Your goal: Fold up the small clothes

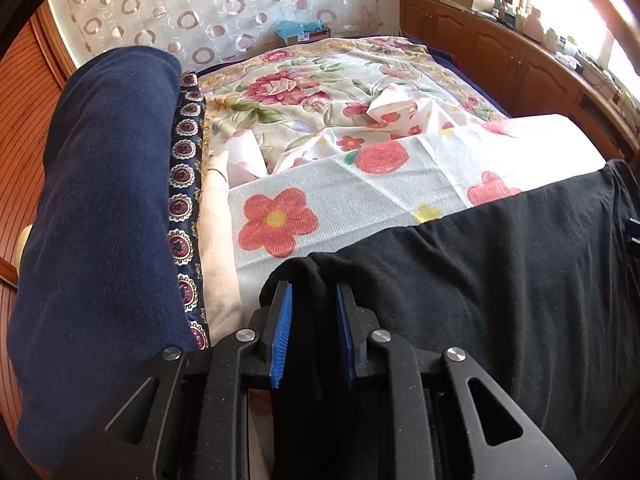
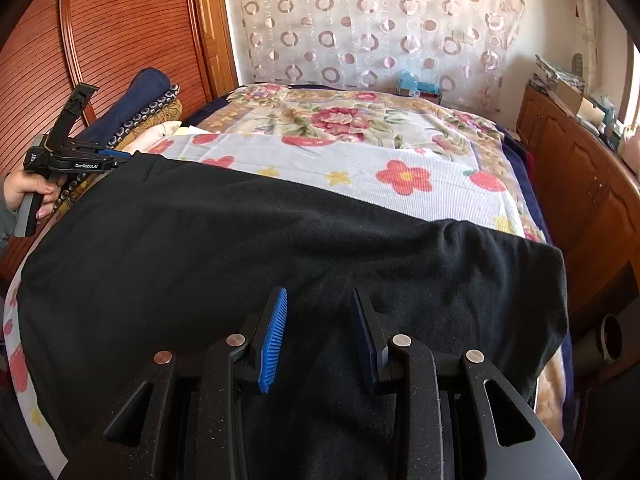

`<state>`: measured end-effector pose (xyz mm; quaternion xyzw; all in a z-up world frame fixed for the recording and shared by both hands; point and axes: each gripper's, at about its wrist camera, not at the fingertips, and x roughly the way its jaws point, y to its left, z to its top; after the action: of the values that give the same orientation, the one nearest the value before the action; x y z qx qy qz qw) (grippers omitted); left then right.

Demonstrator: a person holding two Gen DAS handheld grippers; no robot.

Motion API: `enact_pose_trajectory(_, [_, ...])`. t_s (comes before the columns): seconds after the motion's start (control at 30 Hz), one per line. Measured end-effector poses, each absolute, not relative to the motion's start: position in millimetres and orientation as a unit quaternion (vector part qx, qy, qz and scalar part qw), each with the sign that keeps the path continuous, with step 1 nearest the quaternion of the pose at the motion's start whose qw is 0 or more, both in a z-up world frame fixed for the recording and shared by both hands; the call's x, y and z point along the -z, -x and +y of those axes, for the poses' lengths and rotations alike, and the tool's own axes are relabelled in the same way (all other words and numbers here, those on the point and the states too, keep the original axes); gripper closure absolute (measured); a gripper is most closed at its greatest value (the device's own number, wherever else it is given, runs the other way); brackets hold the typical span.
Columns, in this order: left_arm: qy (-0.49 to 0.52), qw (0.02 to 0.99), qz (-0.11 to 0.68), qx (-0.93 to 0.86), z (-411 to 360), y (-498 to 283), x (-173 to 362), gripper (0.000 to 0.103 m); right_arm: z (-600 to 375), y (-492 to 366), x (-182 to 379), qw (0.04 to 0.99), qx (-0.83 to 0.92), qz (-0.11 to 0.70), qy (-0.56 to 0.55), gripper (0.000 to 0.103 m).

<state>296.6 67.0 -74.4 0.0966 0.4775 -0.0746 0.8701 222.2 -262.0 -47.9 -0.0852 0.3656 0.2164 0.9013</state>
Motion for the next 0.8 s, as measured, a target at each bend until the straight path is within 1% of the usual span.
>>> enact_pose_trajectory(0.03, [-0.099, 0.869, 0.478, 0.077, 66.4, -297.0, 74.5, 0.086, -261.0, -221.9, 48.6, 0.901, -0.216, 0.367, 0.085, 0.069])
enact_pose_trajectory(0.07, [-0.102, 0.869, 0.478, 0.083, 66.0, -296.7, 74.7, 0.096, -261.0, -221.8, 49.6, 0.900, -0.216, 0.368, 0.084, 0.069])
enact_pose_trajectory(0.1, [-0.103, 0.868, 0.478, 0.084, 66.1, -297.4, 74.9, 0.099, -260.7, -222.3, 50.3, 0.900, -0.216, 0.370, 0.084, 0.069])
enact_pose_trajectory(0.2, [-0.108, 0.875, 0.466, 0.079, 68.3, -295.6, 69.1, 0.100, -260.8, -224.1, 51.5, 0.899, -0.217, 0.373, 0.080, 0.069])
enact_pose_trajectory(0.43, [-0.100, 0.905, 0.413, 0.033, 97.2, -290.4, 33.4, 0.101, -261.0, -225.7, 51.1, 0.898, -0.218, 0.375, 0.074, 0.069])
enact_pose_trajectory(0.57, [-0.088, 0.909, 0.407, 0.034, 109.1, -293.5, 24.0, 0.101, -261.6, -225.9, 51.5, 0.898, -0.217, 0.375, 0.073, 0.069])
enact_pose_trajectory(0.73, [-0.086, 0.909, 0.407, 0.037, 104.4, -293.7, 25.3, 0.100, -260.4, -225.2, 51.3, 0.899, -0.214, 0.374, 0.071, 0.069])
enact_pose_trajectory(0.77, [-0.083, 0.910, 0.404, 0.035, 103.9, -292.7, 23.9, 0.099, -259.7, -224.5, 51.2, 0.900, -0.213, 0.374, 0.072, 0.069])
enact_pose_trajectory(0.8, [-0.077, 0.912, 0.401, 0.038, 104.7, -291.2, 22.4, 0.088, -259.5, -224.0, 50.9, 0.900, -0.212, 0.373, 0.073, 0.069])
